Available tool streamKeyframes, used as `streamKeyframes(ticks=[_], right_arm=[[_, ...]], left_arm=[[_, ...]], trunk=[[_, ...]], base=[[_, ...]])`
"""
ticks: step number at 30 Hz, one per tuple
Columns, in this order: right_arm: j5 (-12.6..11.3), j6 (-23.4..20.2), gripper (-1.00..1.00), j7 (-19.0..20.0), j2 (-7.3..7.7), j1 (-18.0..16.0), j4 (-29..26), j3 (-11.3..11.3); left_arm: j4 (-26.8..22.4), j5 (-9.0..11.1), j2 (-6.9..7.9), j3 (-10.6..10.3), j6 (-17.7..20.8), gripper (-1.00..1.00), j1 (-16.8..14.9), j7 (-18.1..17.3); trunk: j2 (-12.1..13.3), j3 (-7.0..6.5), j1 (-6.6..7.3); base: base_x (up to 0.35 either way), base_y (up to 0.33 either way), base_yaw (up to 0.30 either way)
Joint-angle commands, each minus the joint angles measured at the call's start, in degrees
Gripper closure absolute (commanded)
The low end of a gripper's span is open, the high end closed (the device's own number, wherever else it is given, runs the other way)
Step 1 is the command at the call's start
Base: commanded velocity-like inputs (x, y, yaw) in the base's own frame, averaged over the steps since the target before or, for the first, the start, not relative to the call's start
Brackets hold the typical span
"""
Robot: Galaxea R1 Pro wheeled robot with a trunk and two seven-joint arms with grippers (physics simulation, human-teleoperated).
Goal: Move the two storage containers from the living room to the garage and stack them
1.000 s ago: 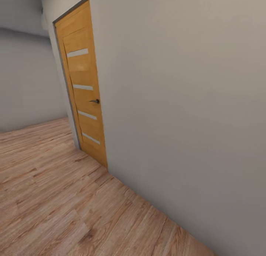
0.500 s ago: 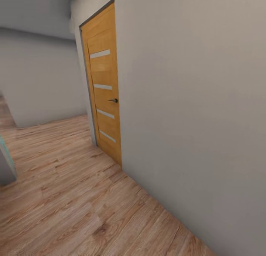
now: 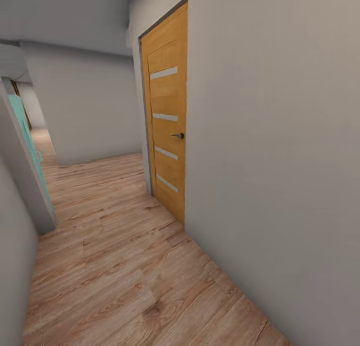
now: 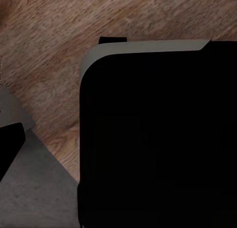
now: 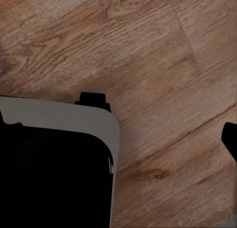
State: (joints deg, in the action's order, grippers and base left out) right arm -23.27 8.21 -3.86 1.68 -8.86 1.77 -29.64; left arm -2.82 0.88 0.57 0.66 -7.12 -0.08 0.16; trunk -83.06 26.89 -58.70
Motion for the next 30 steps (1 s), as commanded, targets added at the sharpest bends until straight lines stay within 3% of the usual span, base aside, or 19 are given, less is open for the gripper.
streamKeyframes(ticks=[1, 25, 30], right_arm=[[-0.45, 0.31, -1.0, 0.01, -0.02, -0.04, 0.17, -0.49], [-0.2, 0.31, -1.0, 0.08, 0.03, -0.02, 0.17, -0.5], [-0.14, 0.31, -1.0, 0.55, 0.06, -0.02, 0.17, -0.5]], left_arm=[[-0.02, 0.09, -0.02, 0.04, -0.12, -1.0, -0.01, 0.02], [-0.01, 0.09, -0.05, 0.04, -0.1, -1.0, -0.01, 0.02], [0.0, 0.09, -0.01, 0.04, -0.13, -1.0, -0.01, 0.02]], trunk=[[-0.02, 0.05, -0.03], [-0.02, 0.05, -0.03], [-0.02, 0.05, -0.03]], base=[[0.286, 0.0, 0.3], [0.318, 0.0, 0.29], [0.314, 0.0, 0.138]])
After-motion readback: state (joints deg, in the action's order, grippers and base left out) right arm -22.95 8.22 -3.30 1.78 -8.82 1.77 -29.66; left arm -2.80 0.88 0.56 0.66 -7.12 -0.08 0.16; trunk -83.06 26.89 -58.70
